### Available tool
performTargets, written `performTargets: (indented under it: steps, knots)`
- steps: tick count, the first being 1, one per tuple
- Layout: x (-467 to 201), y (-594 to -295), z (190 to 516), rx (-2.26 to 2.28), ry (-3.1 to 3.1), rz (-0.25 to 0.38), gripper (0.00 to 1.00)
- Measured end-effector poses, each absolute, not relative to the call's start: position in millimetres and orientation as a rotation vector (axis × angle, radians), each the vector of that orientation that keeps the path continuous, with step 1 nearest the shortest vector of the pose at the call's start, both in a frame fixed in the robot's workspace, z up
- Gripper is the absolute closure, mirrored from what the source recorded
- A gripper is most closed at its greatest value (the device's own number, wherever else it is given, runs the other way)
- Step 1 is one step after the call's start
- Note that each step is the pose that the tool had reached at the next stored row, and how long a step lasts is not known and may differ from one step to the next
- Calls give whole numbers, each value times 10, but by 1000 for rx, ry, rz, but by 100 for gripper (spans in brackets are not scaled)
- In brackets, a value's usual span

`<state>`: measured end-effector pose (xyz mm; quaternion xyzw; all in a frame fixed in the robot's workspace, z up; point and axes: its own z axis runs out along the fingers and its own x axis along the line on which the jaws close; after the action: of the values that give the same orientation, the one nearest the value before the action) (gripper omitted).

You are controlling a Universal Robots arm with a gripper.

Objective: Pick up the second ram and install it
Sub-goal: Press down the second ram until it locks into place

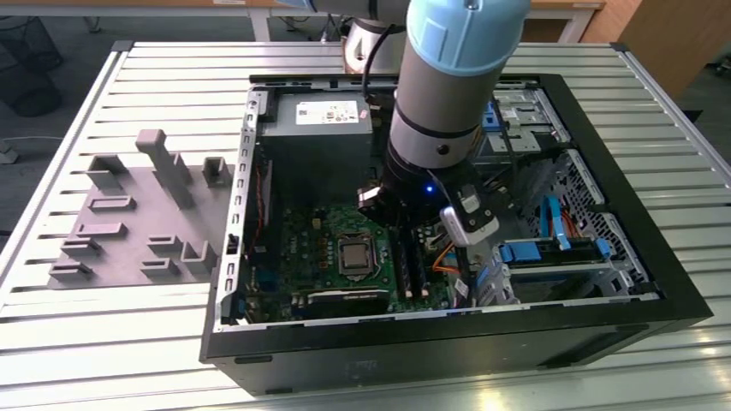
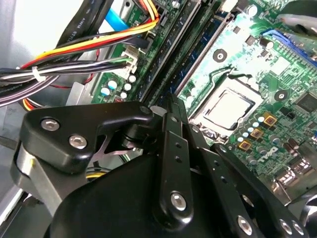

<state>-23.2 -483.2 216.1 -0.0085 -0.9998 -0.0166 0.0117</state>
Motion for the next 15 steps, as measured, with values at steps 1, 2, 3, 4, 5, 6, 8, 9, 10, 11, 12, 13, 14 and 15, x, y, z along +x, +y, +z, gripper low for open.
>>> performTargets:
  steps: [1, 2, 3, 4, 5, 6, 8, 9, 10, 11, 12, 13, 14, 15]
  knots:
    - [-232, -4832, 2158, -26, -3118, -52, 89]
    - [-232, -4833, 2162, -27, -3118, -53, 89]
    - [-231, -4830, 2174, -26, -3118, -57, 89]
    - [-230, -4826, 2197, -26, -3119, -64, 89]
    - [-230, -4827, 2244, -26, -3118, -64, 89]
    - [-231, -4830, 2297, -26, -3118, -62, 89]
    - [-231, -4830, 2386, -26, -3118, -63, 89]
    - [-231, -4830, 2431, -26, -3118, -63, 89]
    - [-231, -4830, 2464, -26, -3118, -64, 89]
    - [-231, -4830, 2484, -26, -3118, -64, 89]
    - [-231, -4830, 2488, -26, -3118, -65, 89]
    - [-231, -4830, 2488, -26, -3118, -65, 89]
    - [-231, -4830, 2488, -26, -3118, -65, 89]
    - [-231, -4830, 2489, -26, -3118, -65, 89]
